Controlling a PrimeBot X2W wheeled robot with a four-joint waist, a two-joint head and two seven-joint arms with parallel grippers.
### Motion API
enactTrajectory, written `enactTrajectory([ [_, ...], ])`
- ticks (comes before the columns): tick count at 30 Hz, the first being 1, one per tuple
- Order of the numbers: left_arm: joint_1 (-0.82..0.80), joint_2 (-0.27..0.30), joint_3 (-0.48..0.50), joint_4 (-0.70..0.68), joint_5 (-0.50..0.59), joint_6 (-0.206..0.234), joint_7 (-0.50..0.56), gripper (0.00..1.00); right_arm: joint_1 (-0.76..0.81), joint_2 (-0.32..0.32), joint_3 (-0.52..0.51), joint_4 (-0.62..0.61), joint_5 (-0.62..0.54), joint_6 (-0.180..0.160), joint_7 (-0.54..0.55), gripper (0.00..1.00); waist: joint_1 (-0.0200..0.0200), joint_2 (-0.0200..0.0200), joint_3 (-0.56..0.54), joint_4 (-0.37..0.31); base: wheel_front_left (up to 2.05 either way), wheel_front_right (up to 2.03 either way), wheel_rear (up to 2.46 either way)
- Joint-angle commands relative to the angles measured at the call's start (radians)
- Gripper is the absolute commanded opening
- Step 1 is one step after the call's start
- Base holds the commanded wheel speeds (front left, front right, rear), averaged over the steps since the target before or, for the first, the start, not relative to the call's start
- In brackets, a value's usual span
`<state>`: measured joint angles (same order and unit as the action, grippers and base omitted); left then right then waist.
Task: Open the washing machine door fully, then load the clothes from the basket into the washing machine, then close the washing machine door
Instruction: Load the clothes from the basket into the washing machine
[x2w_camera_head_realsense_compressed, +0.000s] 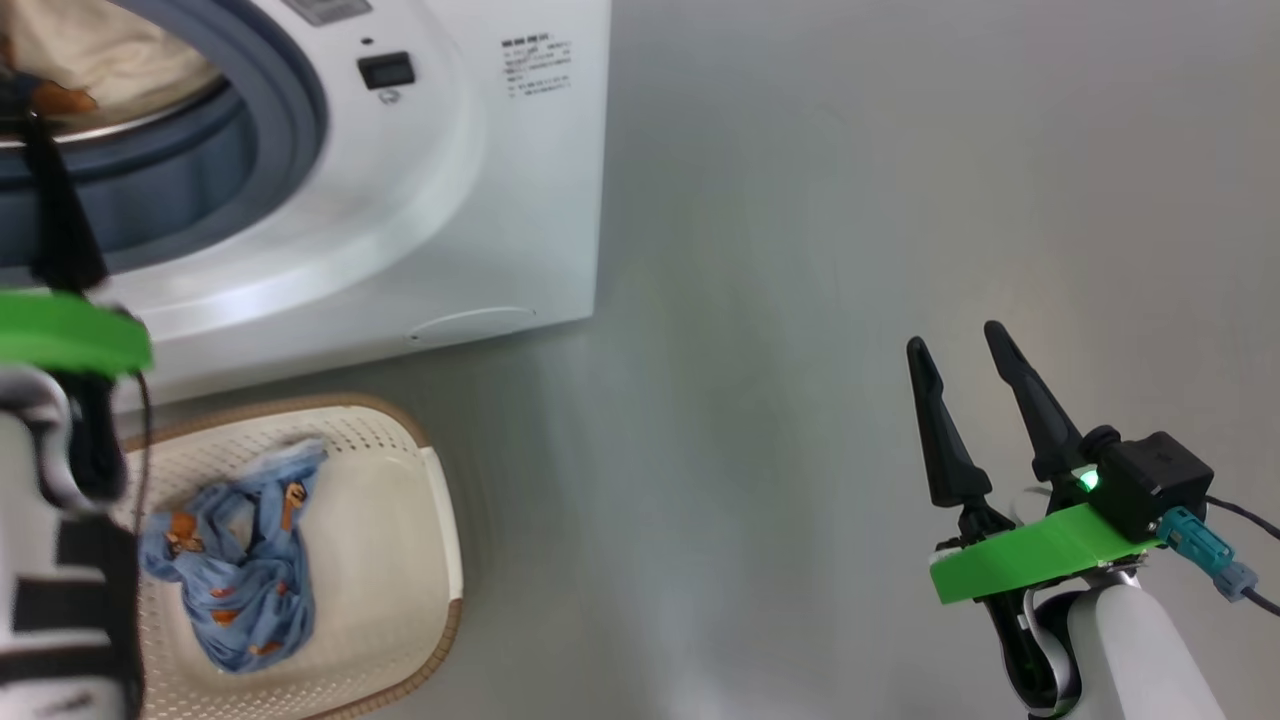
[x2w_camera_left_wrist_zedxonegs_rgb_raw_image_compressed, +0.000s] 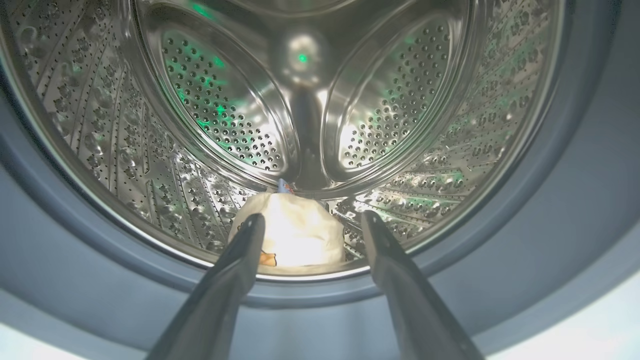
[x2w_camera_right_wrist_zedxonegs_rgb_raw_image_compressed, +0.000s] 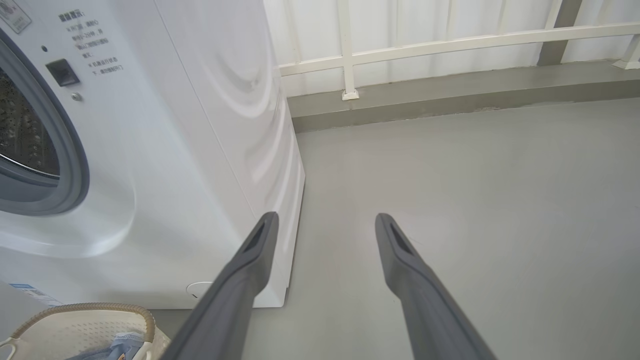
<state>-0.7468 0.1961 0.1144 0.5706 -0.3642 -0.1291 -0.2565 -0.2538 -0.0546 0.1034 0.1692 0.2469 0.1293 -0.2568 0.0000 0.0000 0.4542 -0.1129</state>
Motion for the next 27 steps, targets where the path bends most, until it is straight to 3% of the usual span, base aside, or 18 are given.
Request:
enactTrajectory([
  [1, 0.051, 0.032, 0.031, -0.037, 0.017, -0.001, -0.005, 1.0, 0.023, 0.001, 0.023, -0.015, -0.007, 0.001, -0.005, 1.0, 0.0, 0.0, -0.036, 0.022, 0.0, 0.0, 0.0],
  [15, 0.352, -0.027, 0.048, -0.157, 0.056, -0.001, -0.005, 1.0, 0.078, -0.046, 0.006, 0.004, -0.001, 0.001, -0.005, 1.0, 0.0, 0.0, -0.167, 0.075, 0.0, 0.0, 0.0],
  [27, 0.518, -0.039, 0.017, -0.265, 0.063, -0.002, -0.005, 1.0, 0.137, -0.056, -0.018, 0.007, 0.005, 0.001, -0.005, 1.0, 0.0, 0.0, -0.246, 0.118, 0.0, 0.0, 0.0],
])
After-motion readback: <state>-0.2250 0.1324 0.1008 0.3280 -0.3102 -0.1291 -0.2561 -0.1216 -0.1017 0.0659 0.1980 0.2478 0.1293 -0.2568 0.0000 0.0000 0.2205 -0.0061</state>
